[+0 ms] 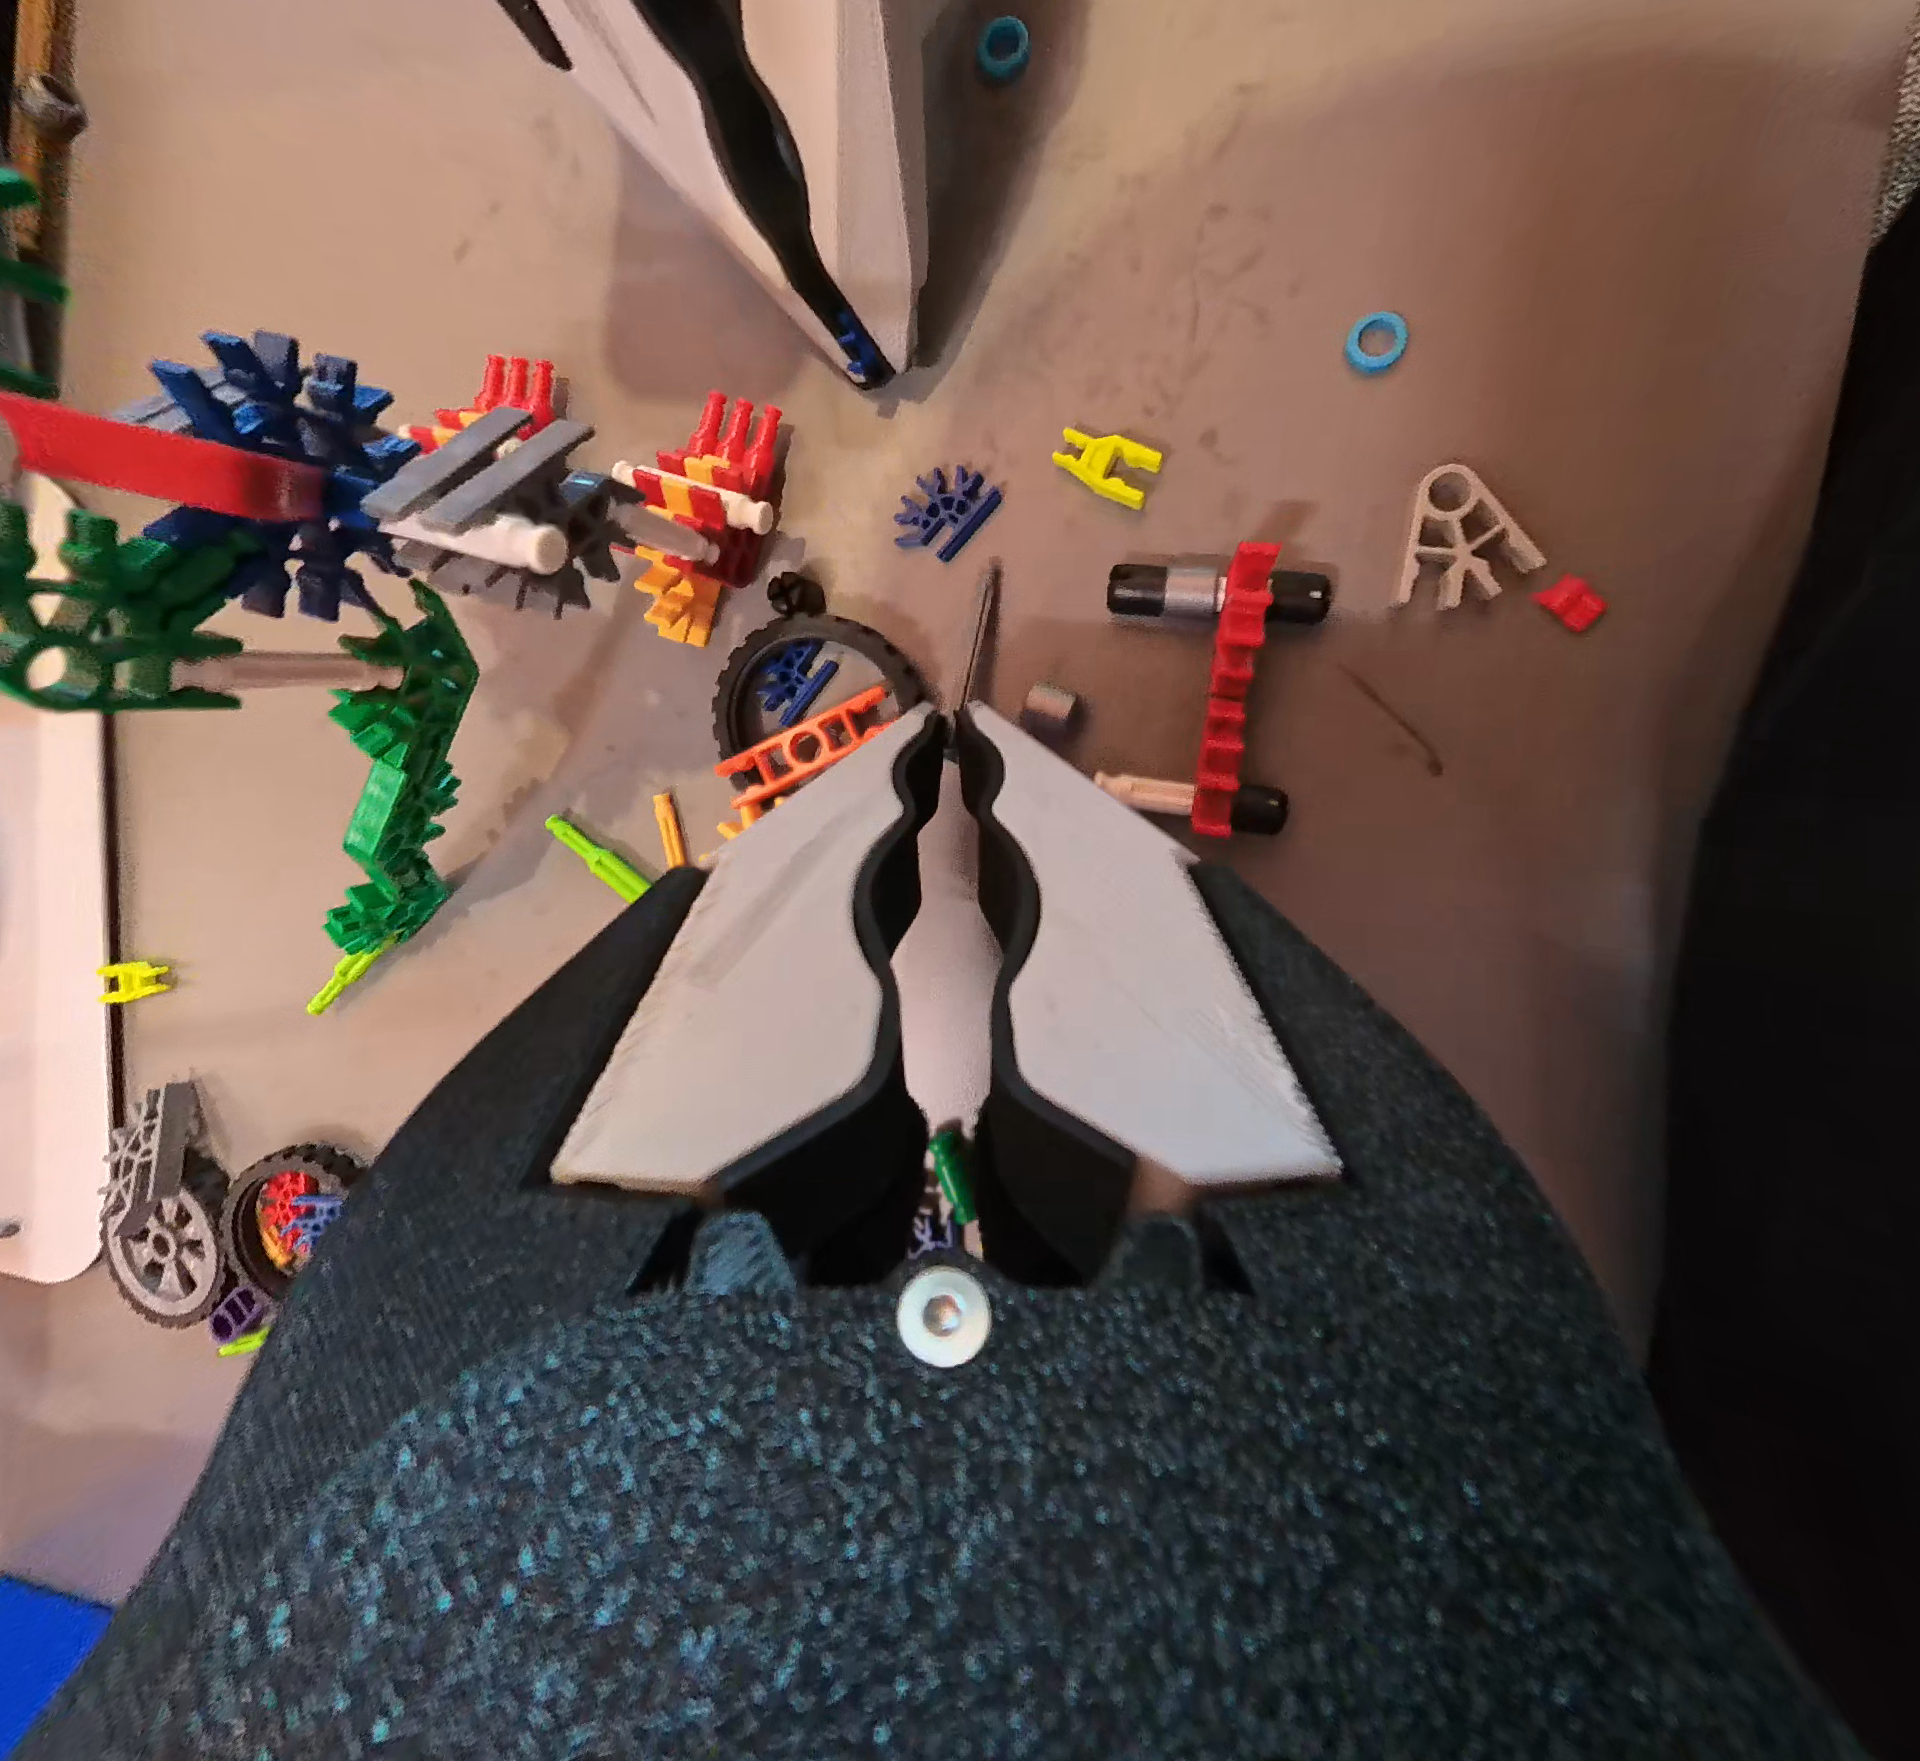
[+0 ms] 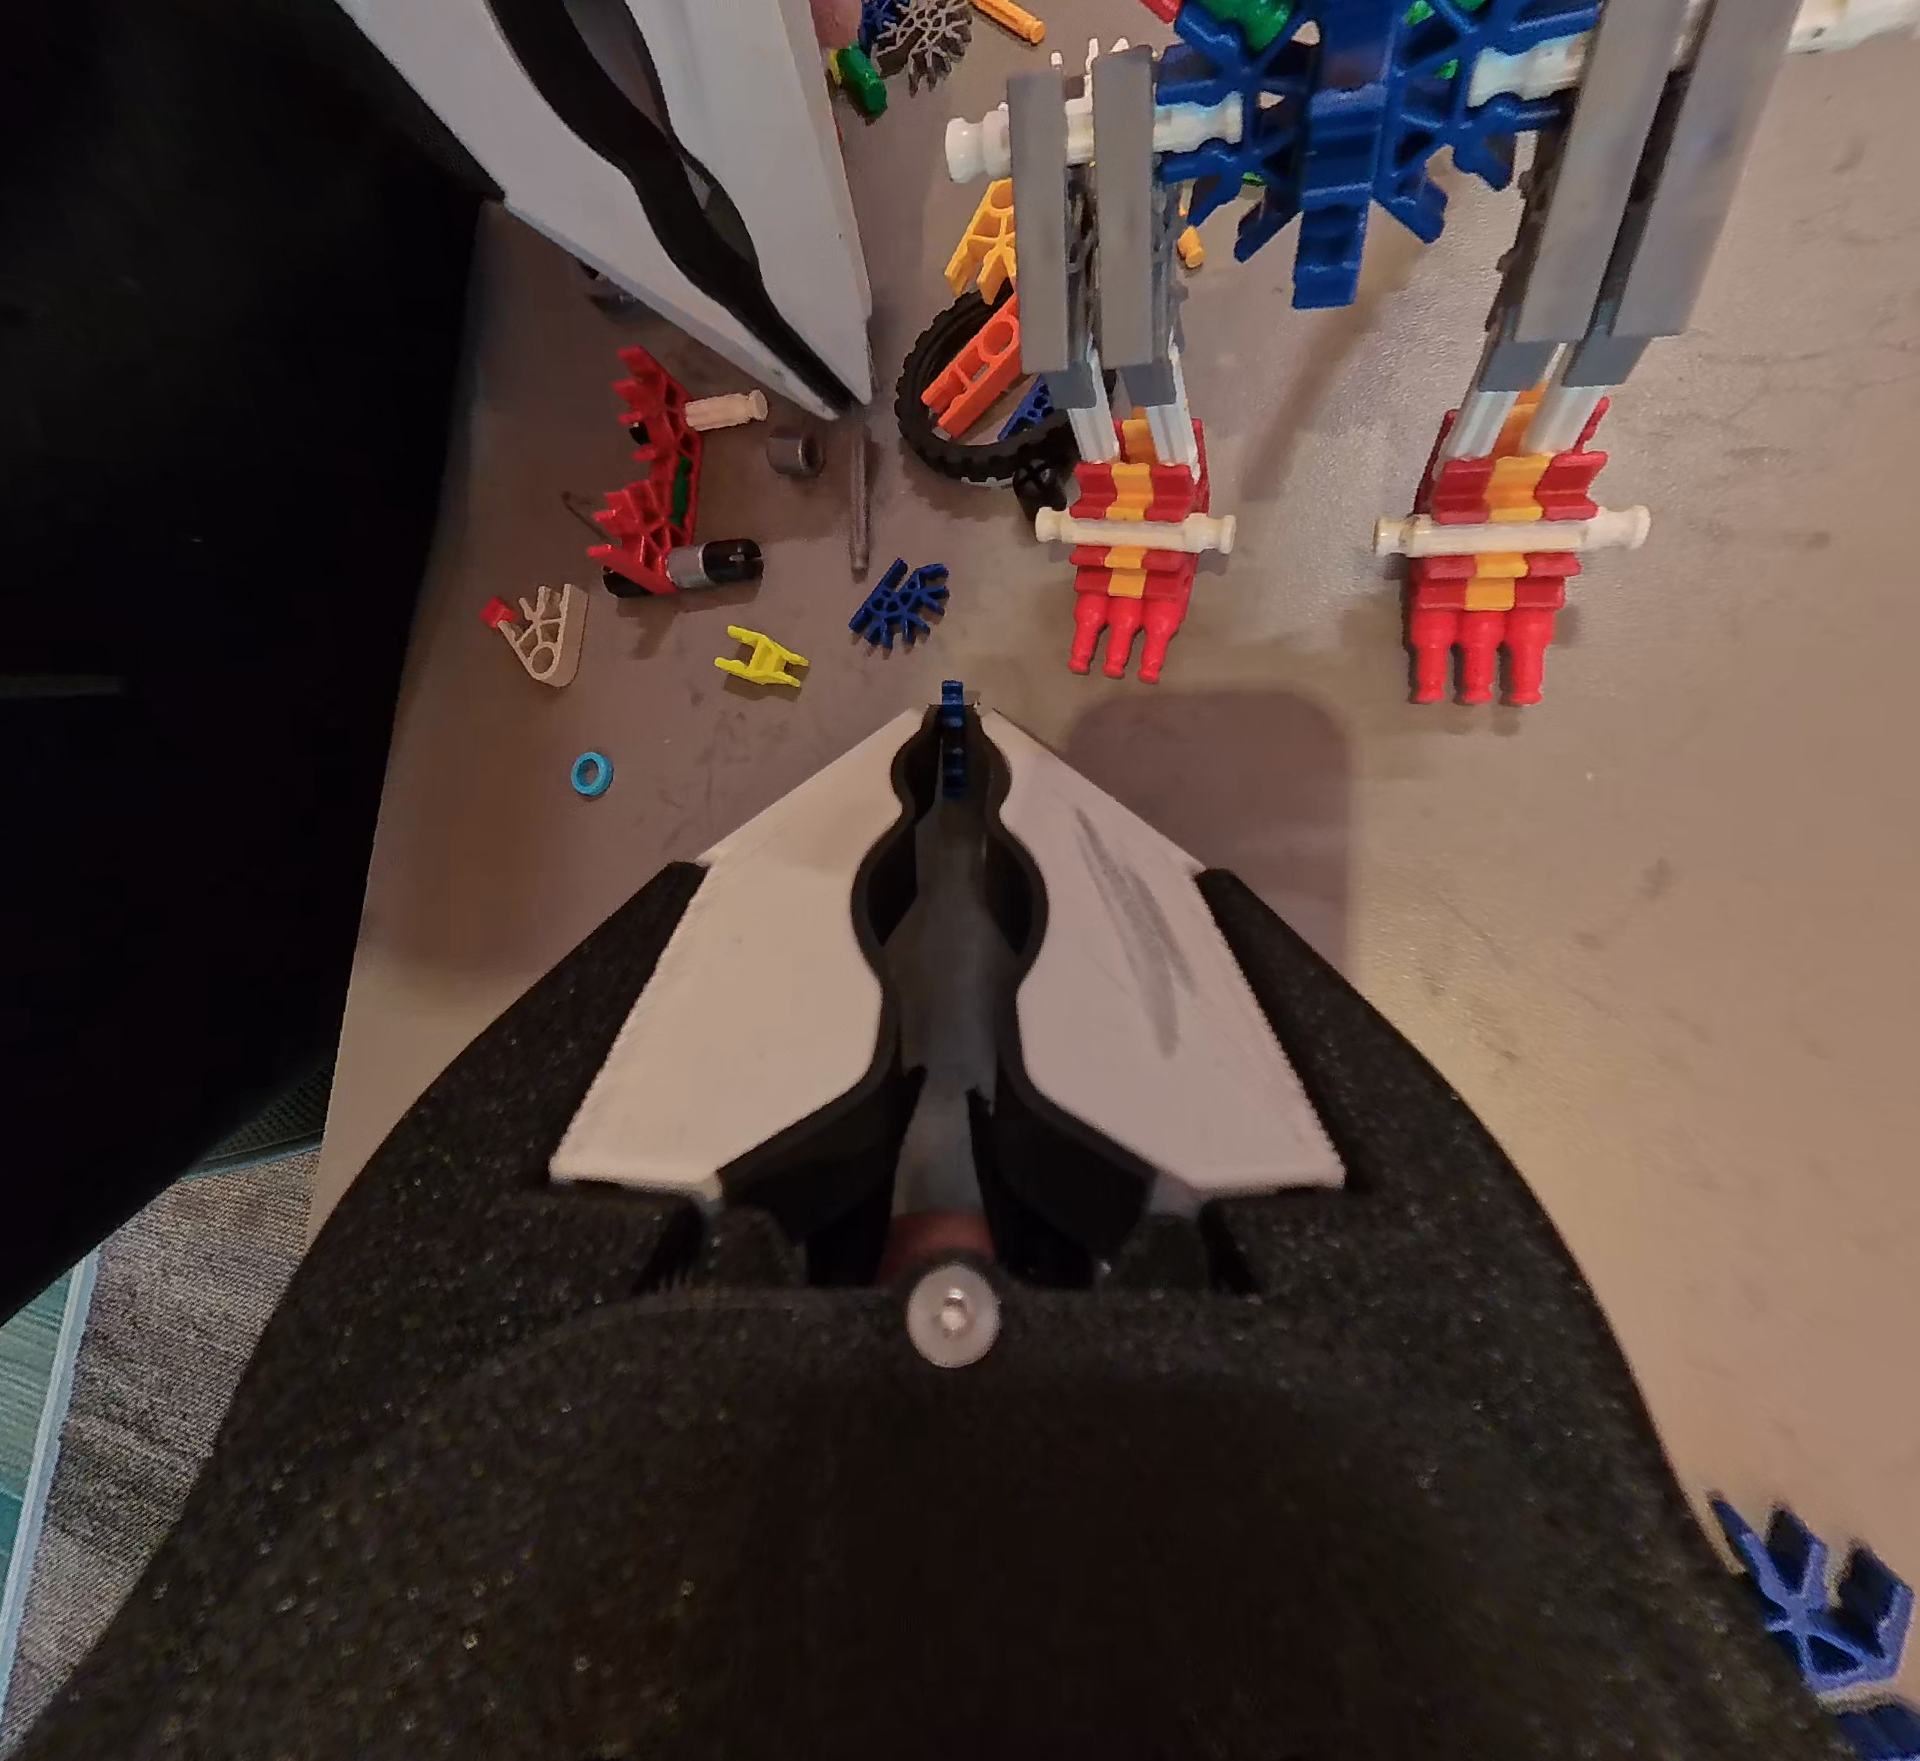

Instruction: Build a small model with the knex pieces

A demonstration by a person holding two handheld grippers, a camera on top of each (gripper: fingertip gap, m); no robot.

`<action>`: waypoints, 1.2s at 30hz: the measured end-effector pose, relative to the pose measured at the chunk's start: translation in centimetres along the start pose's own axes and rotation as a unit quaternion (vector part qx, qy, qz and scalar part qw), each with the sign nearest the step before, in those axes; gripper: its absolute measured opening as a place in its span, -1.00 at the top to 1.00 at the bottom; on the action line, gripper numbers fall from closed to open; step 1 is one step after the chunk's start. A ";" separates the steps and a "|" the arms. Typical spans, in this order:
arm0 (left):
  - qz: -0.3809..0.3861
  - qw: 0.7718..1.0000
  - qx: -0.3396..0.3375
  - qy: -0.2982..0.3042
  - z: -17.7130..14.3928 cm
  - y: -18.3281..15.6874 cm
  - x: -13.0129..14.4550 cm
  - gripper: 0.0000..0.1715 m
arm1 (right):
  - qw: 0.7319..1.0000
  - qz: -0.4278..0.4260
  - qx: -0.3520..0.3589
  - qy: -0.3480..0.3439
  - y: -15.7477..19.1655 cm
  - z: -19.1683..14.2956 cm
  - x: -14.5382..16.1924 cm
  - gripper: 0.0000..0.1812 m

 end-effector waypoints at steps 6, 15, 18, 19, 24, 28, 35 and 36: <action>-0.003 1.000 -0.007 -0.002 0.8 -0.2 -0.1 1.00 | 1.000 0.001 0.000 -0.001 0.0 0.0 0.0 0.96; -0.008 1.000 -0.025 -0.002 1.2 -0.4 0.1 0.99 | 1.000 0.001 0.000 -0.001 0.0 0.0 0.0 0.96; -0.009 1.000 -0.027 -0.005 1.2 -0.4 0.1 0.98 | 1.000 0.001 -0.001 -0.001 0.1 0.1 0.0 0.96; -0.009 1.000 -0.026 -0.004 1.1 -0.4 0.1 0.98 | 1.000 0.001 -0.002 -0.001 0.1 0.1 0.0 0.96; -0.006 0.999 -0.036 -0.009 1.0 -0.3 0.0 0.99 | 1.000 0.001 -0.004 0.000 0.2 0.2 0.0 0.96; -0.012 0.999 -0.039 -0.016 0.8 -0.2 -0.1 1.00 | 1.000 0.001 -0.006 0.000 0.3 0.3 0.0 0.96; -0.013 1.000 -0.026 -0.005 1.2 -0.6 0.1 0.97 | 1.000 -0.007 -0.005 0.003 0.6 0.4 -0.1 0.93; -0.013 1.000 -0.027 -0.006 1.2 -0.6 0.1 0.95 | 1.000 -0.008 -0.006 0.004 0.6 0.4 -0.1 0.92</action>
Point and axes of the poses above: each gripper's, where its closed fingertips meet, z out along the fingers, x out of its underside, y = z × x across the jaws, the point moved 8 cm from there along -z, back along the fingers, and after that the axes turned 12 degrees about -y, right-handed, at the moved point
